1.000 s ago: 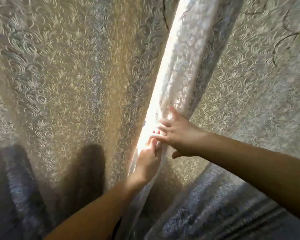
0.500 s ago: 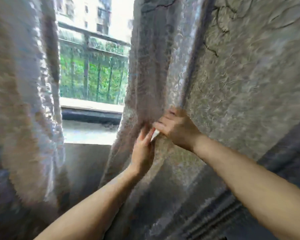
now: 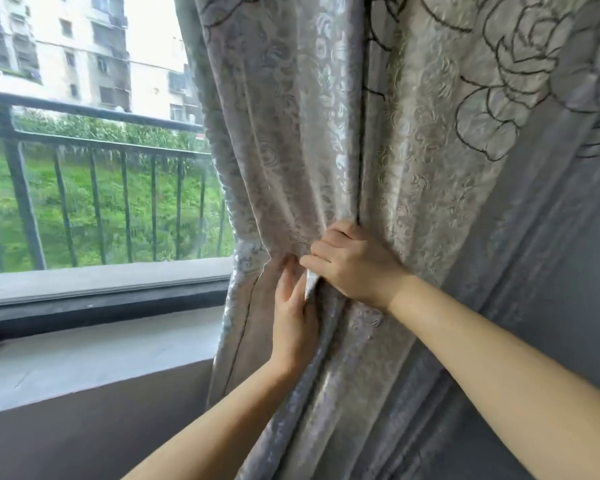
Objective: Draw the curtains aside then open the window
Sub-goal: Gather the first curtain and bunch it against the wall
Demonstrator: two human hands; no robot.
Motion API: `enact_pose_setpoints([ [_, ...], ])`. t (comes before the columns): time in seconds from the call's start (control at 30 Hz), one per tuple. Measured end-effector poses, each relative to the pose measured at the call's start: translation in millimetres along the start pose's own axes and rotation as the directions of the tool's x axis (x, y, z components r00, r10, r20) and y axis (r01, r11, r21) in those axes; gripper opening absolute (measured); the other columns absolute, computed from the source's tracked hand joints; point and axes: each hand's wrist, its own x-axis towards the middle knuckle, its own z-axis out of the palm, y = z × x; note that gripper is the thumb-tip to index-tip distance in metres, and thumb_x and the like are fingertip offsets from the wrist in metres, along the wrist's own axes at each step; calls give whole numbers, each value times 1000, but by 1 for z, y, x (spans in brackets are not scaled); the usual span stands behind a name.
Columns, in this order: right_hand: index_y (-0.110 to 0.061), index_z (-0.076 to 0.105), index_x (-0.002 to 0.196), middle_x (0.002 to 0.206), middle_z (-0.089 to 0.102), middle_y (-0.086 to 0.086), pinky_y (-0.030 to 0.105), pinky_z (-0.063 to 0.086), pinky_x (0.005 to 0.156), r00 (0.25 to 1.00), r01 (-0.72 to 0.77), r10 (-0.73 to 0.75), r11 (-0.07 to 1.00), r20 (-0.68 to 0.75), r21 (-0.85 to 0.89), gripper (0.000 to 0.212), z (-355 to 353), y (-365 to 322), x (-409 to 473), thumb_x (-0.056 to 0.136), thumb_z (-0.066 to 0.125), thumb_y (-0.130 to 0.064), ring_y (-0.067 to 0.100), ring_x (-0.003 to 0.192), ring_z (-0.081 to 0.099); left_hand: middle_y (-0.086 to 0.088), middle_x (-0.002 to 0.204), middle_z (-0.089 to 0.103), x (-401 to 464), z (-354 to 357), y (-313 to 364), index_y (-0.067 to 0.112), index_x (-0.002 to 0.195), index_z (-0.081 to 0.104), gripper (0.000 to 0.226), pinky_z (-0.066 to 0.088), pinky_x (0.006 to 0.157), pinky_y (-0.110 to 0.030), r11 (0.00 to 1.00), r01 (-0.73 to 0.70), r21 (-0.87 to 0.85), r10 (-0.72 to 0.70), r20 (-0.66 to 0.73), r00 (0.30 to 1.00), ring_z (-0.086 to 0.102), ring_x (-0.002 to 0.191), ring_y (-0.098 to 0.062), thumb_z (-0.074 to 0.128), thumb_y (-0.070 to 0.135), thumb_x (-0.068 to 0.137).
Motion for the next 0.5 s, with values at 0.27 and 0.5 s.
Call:
enact_pose_setpoints([
  [0.27,-15,55,121,72,67,-5,31,35,89,970,-182,188,982,151,-51,42,57,129,-131,79,53,-10,21,70,60,18,132,47,51,183,-25,21,122,55,29,36,98,-19,976,-215,39,204,191,960,43,123,-5,40,22,97],
  [0.5,-7,27,139,65,67,4,28,28,84,797,-417,434,899,421,-136,86,93,207,-226,63,51,-38,24,72,59,-15,139,43,64,331,-53,29,125,48,40,39,104,-39,957,-273,102,198,460,866,38,130,-27,28,31,91],
])
